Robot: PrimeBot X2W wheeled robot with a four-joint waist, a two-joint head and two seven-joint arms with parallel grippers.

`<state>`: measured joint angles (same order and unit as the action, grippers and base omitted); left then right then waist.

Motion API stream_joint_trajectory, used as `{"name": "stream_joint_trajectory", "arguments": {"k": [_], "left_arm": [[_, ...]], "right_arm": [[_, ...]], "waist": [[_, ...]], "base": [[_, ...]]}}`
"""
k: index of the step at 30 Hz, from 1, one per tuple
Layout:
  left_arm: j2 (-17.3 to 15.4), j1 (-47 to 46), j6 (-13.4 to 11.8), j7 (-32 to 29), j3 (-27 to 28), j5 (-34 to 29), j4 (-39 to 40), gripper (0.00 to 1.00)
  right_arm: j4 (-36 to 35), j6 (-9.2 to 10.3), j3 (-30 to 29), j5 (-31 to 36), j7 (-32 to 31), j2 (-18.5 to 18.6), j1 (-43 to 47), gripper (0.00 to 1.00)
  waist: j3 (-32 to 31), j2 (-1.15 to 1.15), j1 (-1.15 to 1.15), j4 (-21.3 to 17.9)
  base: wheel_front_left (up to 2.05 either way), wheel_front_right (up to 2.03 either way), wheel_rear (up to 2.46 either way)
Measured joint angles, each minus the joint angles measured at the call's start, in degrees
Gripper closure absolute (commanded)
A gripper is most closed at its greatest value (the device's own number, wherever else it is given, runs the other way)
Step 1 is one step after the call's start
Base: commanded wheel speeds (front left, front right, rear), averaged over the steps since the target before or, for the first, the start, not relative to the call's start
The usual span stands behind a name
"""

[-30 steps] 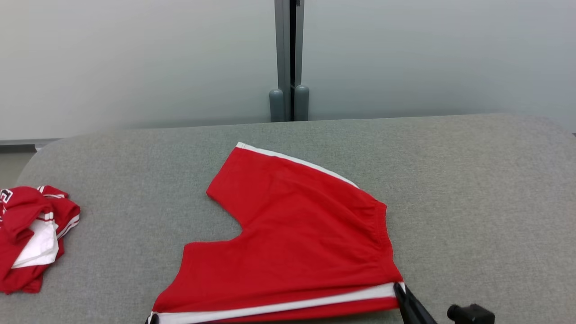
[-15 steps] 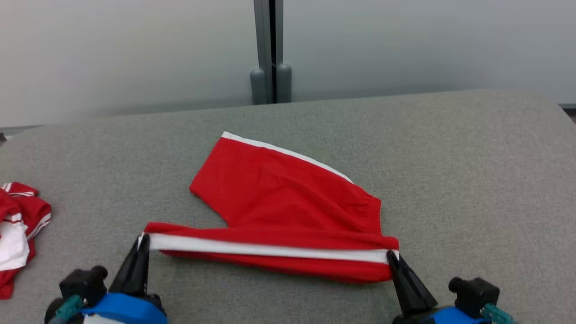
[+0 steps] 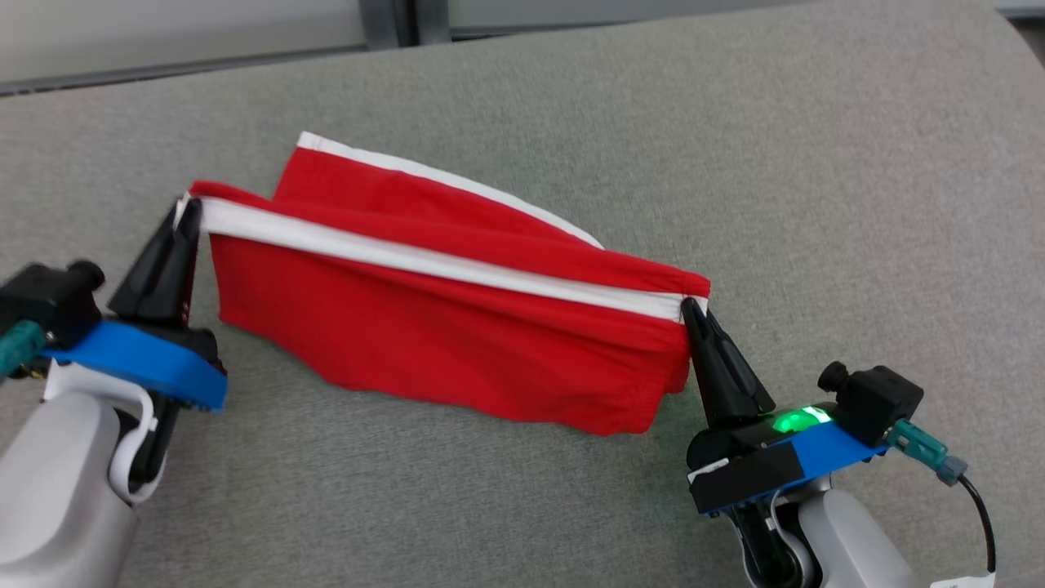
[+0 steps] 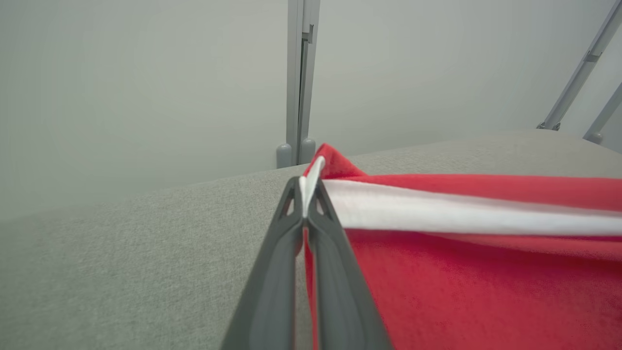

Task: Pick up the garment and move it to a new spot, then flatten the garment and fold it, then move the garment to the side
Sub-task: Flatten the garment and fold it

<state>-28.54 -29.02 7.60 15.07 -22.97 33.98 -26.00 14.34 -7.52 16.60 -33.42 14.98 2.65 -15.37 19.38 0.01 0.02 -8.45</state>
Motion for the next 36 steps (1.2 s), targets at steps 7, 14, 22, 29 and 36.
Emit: {"name": "stream_joint_trajectory", "arguments": {"k": [7, 14, 22, 29, 36], "left_arm": [[-0.48, -5.89, 0.01, 0.00, -0.86, 1.89, -1.82, 1.00], [-0.97, -11.61, 0.01, 0.00, -1.22, 1.55, -3.56, 1.00], [-1.67, -13.82, 0.00, 0.00, -3.60, 1.33, -4.12, 1.00], [-2.47, -15.98, 0.01, 0.00, -4.54, 1.32, -6.20, 1.00], [-2.50, -16.48, 0.00, 0.10, -4.16, 2.01, -8.58, 0.00]], "right_arm": [[-3.69, -0.01, 0.00, -1.63, -0.02, -0.08, -1.55, 1.00], [-7.54, -0.02, 0.37, -2.08, -0.01, -0.07, -3.73, 1.00], [-9.15, 0.02, 1.40, -3.49, -0.01, 0.01, -4.44, 1.00], [-9.45, 0.01, 1.83, -3.61, -0.01, 0.01, -4.78, 1.00], [-8.84, 0.04, 2.49, -2.05, 0.01, 0.10, -4.81, 0.00]], "waist": [[5.60, 0.00, -0.01, -2.15], [10.38, 0.01, 0.00, -4.11], [12.18, 0.01, -0.02, -6.16], [12.57, 0.00, -0.02, -7.55], [12.65, -0.01, -0.02, -7.27]], "base": [[0.00, 0.00, 0.00], [0.00, 0.00, 0.00], [0.00, 0.00, 0.00], [0.00, 0.00, 0.00], [0.00, 0.00, 0.00]]}}
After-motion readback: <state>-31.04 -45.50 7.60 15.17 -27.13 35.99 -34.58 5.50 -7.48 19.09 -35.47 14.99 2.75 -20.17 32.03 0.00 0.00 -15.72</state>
